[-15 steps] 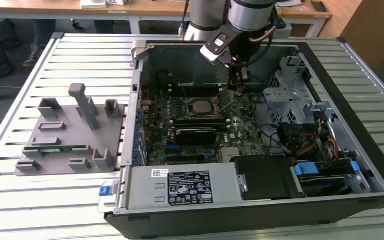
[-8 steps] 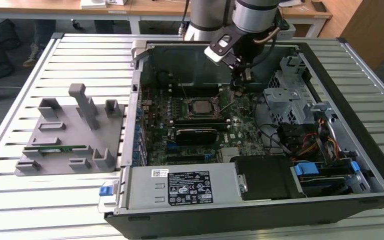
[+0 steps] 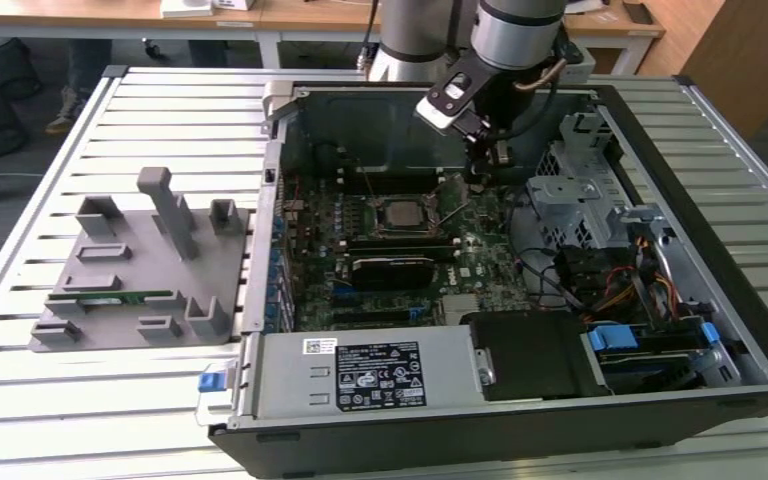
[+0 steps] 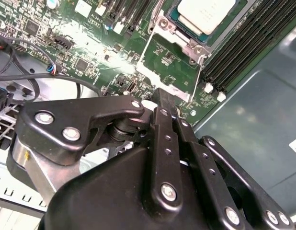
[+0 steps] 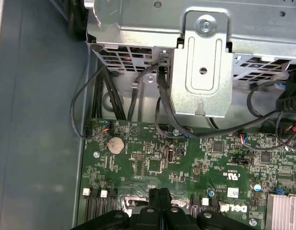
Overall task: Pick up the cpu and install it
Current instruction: 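Close the cpu cover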
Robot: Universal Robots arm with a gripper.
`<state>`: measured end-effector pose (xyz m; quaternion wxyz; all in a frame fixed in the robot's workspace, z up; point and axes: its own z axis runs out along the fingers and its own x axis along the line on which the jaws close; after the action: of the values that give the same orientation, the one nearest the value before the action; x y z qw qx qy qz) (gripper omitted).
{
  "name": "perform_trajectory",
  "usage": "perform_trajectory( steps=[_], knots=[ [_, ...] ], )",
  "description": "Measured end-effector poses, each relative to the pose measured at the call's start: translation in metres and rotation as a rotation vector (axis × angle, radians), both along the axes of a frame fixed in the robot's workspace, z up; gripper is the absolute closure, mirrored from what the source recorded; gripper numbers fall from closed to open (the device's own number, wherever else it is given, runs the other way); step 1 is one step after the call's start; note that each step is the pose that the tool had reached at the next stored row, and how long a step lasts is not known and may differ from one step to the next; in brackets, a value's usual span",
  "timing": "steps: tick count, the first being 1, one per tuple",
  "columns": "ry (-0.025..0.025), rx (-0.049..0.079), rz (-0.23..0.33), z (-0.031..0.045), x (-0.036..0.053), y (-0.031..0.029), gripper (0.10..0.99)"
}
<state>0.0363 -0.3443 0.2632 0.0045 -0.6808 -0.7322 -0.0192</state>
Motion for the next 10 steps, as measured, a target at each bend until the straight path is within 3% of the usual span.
perform_trajectory(
  steps=[10],
  knots=[
    [0.0049,0.0,0.0,-0.003,0.0081,0.0,0.98]
  ],
)
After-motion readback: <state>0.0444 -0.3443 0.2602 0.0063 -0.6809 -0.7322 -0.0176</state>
